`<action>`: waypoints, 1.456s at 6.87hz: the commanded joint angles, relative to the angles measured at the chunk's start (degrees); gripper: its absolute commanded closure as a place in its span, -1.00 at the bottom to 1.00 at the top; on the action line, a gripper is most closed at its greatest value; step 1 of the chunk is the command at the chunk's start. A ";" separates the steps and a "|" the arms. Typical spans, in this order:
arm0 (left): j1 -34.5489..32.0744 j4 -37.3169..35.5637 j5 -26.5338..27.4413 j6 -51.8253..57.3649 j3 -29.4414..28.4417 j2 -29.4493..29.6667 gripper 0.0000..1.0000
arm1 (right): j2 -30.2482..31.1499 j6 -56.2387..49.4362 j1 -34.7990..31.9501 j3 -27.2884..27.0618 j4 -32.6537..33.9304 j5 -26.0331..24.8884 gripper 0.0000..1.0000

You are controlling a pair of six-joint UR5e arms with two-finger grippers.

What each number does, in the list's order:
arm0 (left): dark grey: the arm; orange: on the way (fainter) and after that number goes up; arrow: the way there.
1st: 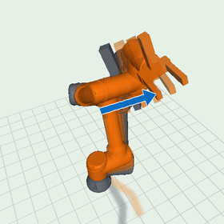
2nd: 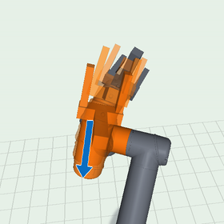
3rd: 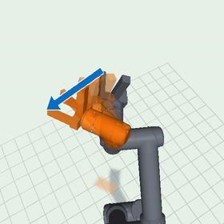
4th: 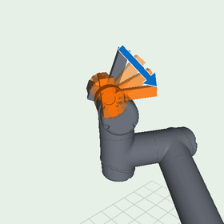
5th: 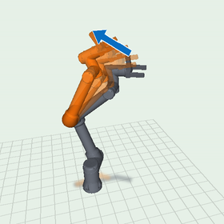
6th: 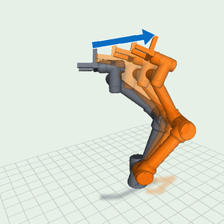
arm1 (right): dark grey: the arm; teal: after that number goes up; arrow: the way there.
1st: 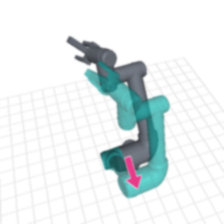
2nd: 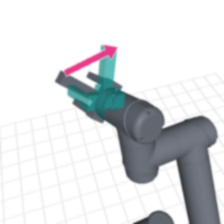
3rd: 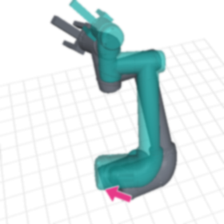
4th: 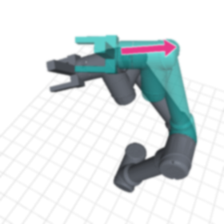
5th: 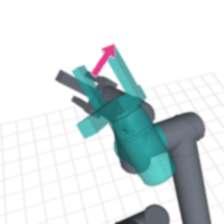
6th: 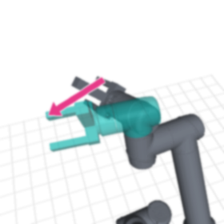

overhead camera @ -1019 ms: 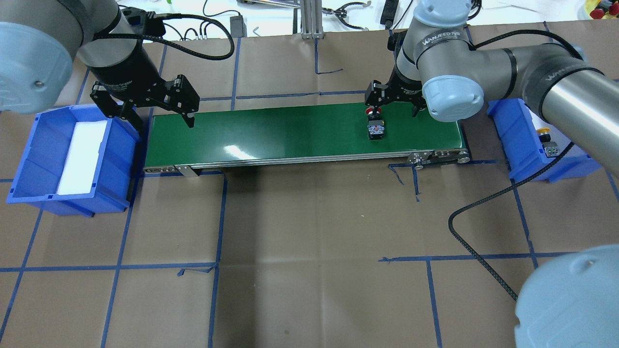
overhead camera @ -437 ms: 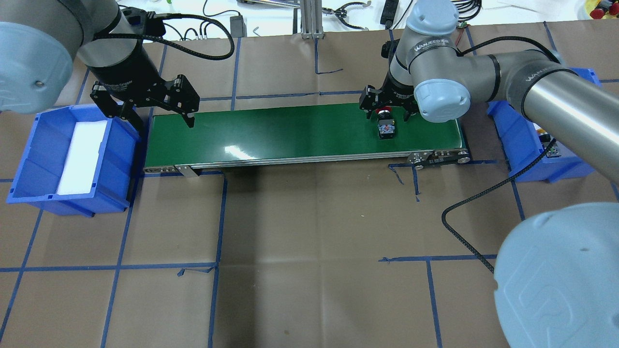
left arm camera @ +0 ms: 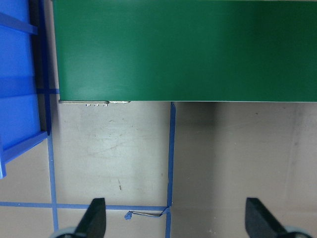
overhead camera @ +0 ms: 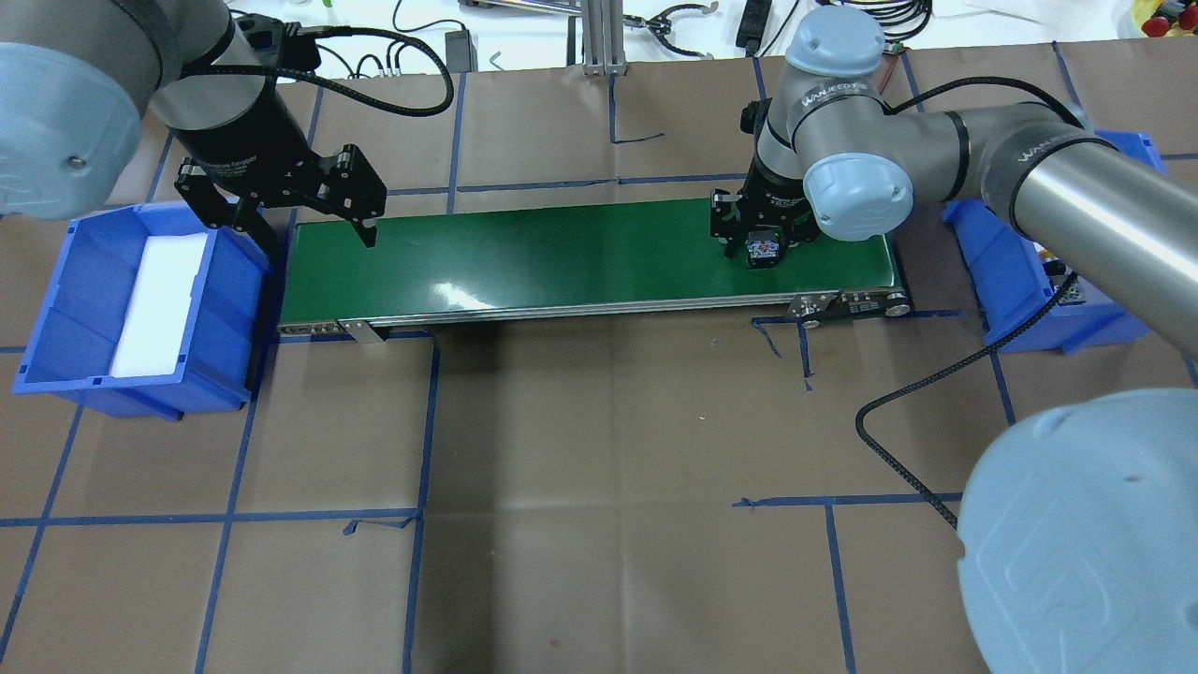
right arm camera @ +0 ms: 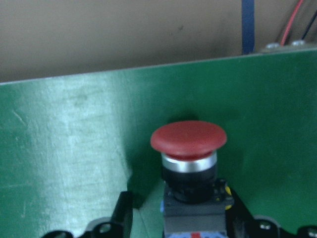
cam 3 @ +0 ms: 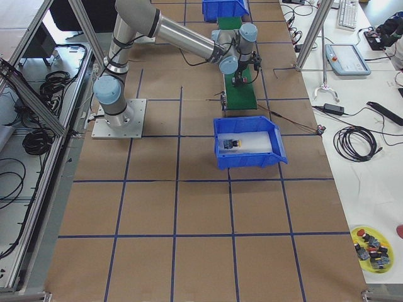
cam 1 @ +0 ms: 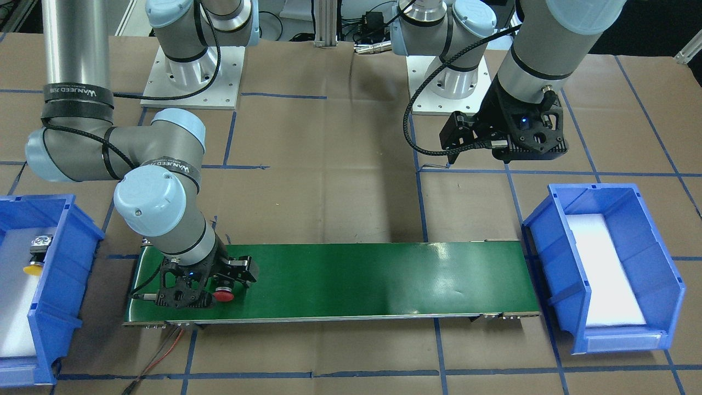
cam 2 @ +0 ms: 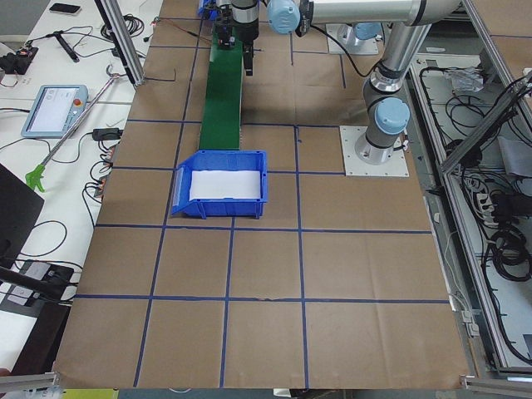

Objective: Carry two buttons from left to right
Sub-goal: 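Carry the red button to the bin, lower it in, and open the right gripper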

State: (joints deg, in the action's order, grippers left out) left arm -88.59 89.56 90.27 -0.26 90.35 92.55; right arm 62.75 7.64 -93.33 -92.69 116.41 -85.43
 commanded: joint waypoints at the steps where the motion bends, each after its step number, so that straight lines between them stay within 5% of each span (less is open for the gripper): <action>1: 0.00 0.00 0.00 0.00 0.00 0.00 -1.00 | 0.61 -0.70 0.43 1.19 -5.21 -0.35 0.95; 4: 0.00 -0.09 0.00 0.00 0.00 0.00 -1.00 | 3.94 -3.66 4.18 10.66 -20.22 -5.43 0.96; 7: 0.00 -0.26 0.00 0.00 0.00 0.00 -1.00 | 7.65 -32.34 22.79 12.35 -18.95 -5.54 0.96; 10: 0.00 -0.26 0.00 -0.09 0.00 0.00 -1.00 | 1.54 -41.64 30.05 18.67 -15.63 -5.63 0.95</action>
State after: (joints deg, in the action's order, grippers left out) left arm -88.60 89.30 90.26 -0.32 90.35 92.55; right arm 67.86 -30.87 -65.10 -76.15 98.57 -90.99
